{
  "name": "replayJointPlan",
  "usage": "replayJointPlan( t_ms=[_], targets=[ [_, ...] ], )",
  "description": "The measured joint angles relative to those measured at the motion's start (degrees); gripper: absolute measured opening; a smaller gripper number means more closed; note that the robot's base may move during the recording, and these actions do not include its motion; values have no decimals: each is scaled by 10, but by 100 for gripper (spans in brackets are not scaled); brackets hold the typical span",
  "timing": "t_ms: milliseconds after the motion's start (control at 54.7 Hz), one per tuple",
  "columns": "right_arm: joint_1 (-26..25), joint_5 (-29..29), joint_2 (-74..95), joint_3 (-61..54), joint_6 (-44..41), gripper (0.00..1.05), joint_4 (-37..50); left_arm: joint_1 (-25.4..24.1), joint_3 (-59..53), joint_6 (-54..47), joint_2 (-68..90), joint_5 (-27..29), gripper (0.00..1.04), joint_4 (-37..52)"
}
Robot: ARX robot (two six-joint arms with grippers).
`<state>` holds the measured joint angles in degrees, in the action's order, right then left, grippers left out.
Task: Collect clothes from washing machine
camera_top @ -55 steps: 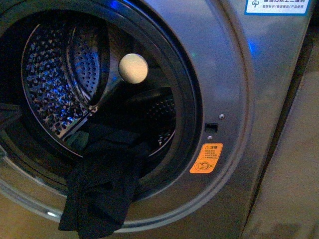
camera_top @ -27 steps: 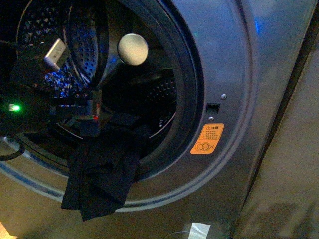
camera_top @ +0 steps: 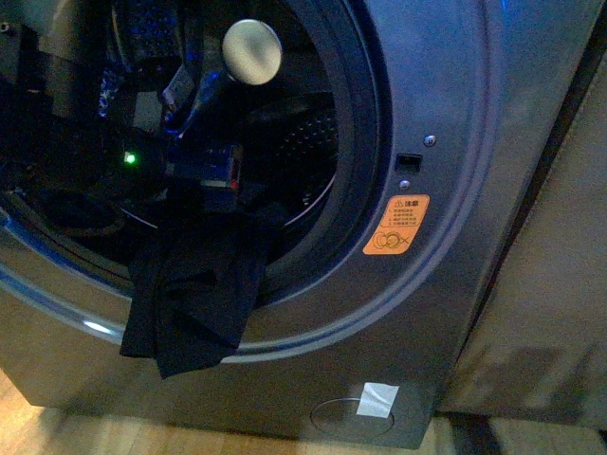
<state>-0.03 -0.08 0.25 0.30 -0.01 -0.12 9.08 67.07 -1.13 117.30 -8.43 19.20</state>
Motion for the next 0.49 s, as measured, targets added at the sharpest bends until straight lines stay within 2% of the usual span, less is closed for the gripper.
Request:
replayJointPlan(
  t_ms=[311, 494],
  targets=[
    [0, 0, 0, 0, 0, 97, 0, 5, 100, -1, 76, 10, 98, -49],
    [0, 0, 0, 0, 0, 97, 0, 14, 146, 24, 115, -6, 98, -68]
  ],
)
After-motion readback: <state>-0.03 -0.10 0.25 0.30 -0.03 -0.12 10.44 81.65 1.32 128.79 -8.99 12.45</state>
